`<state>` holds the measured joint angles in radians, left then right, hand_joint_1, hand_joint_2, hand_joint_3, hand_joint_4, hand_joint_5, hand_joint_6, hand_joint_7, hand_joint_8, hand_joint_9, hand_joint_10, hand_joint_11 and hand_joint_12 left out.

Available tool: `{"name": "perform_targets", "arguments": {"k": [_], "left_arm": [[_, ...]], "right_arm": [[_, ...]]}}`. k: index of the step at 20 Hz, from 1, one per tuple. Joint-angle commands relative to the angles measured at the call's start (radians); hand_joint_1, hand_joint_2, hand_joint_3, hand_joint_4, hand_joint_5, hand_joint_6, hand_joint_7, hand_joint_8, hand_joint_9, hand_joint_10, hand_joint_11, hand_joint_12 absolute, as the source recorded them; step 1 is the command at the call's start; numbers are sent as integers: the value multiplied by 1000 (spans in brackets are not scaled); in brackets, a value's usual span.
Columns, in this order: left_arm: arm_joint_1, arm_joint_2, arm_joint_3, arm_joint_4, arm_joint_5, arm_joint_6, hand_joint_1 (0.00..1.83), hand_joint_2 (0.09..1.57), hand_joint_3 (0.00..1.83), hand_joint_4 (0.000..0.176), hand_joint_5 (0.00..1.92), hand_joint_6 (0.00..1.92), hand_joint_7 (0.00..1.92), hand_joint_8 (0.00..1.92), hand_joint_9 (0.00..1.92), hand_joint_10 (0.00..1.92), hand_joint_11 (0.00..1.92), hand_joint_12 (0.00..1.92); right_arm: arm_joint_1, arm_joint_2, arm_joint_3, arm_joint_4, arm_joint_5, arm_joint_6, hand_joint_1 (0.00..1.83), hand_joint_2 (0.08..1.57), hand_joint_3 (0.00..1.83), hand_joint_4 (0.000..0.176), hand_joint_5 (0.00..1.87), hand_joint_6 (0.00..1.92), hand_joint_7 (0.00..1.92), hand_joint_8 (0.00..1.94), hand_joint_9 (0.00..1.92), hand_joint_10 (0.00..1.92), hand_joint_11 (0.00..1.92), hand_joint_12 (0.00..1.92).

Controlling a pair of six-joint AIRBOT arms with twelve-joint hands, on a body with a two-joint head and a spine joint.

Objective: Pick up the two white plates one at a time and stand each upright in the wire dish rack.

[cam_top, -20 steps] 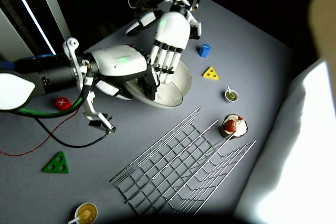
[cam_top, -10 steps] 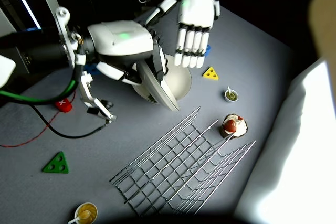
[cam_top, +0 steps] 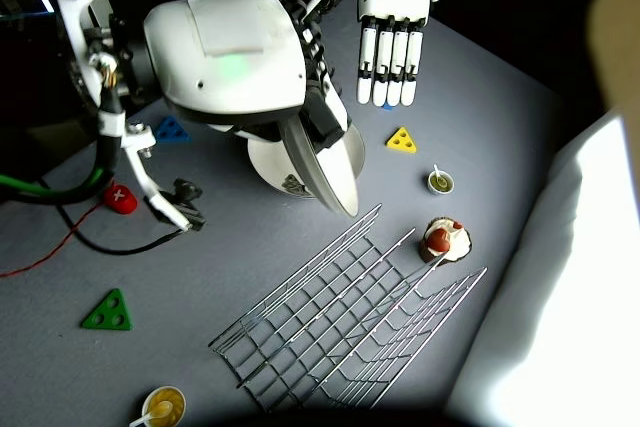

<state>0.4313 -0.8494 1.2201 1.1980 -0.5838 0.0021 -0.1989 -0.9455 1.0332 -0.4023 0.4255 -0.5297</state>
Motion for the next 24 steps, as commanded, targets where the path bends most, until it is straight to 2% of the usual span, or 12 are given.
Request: {"name": "perform_targets", "arguments": {"k": [1, 3, 4, 6, 7, 9, 10, 12, 15, 17, 19, 24], "left_arm": [[-21, 12, 2, -75, -56, -2, 0, 910, 2, 0, 79, 0, 123, 2, 139, 4, 154, 4], [-22, 17, 0, -115, -100, -2, 0, 909, 1, 0, 78, 1, 131, 5, 141, 3, 134, 0], [-23, 17, 0, -114, -101, -2, 4, 900, 0, 0, 93, 7, 138, 6, 145, 4, 137, 2], [-26, 16, 0, -113, -118, -2, 2, 907, 1, 0, 89, 3, 119, 0, 120, 0, 118, 0], [-28, 15, 1, -113, -123, -2, 0, 906, 1, 0, 68, 0, 108, 0, 108, 0, 120, 1], [-30, 13, 4, -106, -146, -2, 1, 903, 0, 0, 96, 13, 130, 10, 128, 9, 138, 10], [-32, 12, 7, -106, -151, -2, 10, 899, 0, 0, 95, 10, 142, 12, 145, 13, 148, 13], [-38, 6, 17, -112, -152, -2, 0, 897, 0, 0, 63, 1, 107, 1, 114, 1, 139, 9], [-38, 6, 17, -123, -150, -2, 14, 895, 0, 0, 74, 6, 114, 5, 117, 3, 136, 7], [-37, 4, 17, -114, -151, -2, 0, 891, 0, 0, 84, 8, 118, 5, 114, 1, 138, 8], [-37, 5, 18, -107, -153, -2, 4, 904, 3, 0, 90, 8, 125, 7, 119, 8, 132, 7], [-39, -14, 67, -116, -222, -2, 0, 904, 0, 0, 72, 0, 101, 0, 104, 0, 124, 3]], "right_arm": [[30, 9, 8, 63, 138, 12, 1501, 1026, 1, 0, 1037, 868, 1196, 383, 1211, 518, 991, 1321], [36, 9, 27, 140, 138, 11, 1500, 1029, 1, 0, 1064, 830, 1175, 395, 1179, 592, 979, 1333], [39, 9, 37, 174, 138, 16, 1497, 1045, 0, 0, 1030, 886, 1118, 483, 1123, 698, 968, 1351], [50, 10, 62, 247, 125, 24, 1502, 1027, 0, 0, 1019, 801, 1229, 358, 1180, 624, 1010, 1332], [60, 10, 67, 265, 113, 24, 1501, 1029, 3, 0, 1006, 846, 1205, 380, 1175, 627, 1016, 1316], [86, 13, 79, 317, 78, 23, 1503, 1020, 0, 0, 1056, 743, 1216, 377, 1244, 517, 1001, 1336], [99, 14, 87, 338, 56, 23, 1503, 1020, 0, 0, 1026, 789, 1225, 356, 1247, 511, 1017, 1316], [121, 17, 99, 358, 25, 39, 1504, 1024, 0, 0, 1001, 764, 1189, 459, 1284, 463, 989, 1359], [151, 18, 124, 419, -27, 50, 1502, 1033, 0, 0, 996, 801, 1168, 488, 1245, 535, 954, 1401], [166, 18, 147, 478, -70, 50, 1498, 1046, 0, 0, 966, 935, 1117, 526, 1175, 624, 982, 1351], [175, 18, 166, 516, -89, 50, 1494, 1049, 0, 0, 973, 968, 1127, 459, 1124, 697, 998, 1347], [185, 18, 201, 559, -127, 50, 1500, 1028, 1, 0, 1012, 856, 1197, 362, 1204, 586, 1013, 1308]]}}
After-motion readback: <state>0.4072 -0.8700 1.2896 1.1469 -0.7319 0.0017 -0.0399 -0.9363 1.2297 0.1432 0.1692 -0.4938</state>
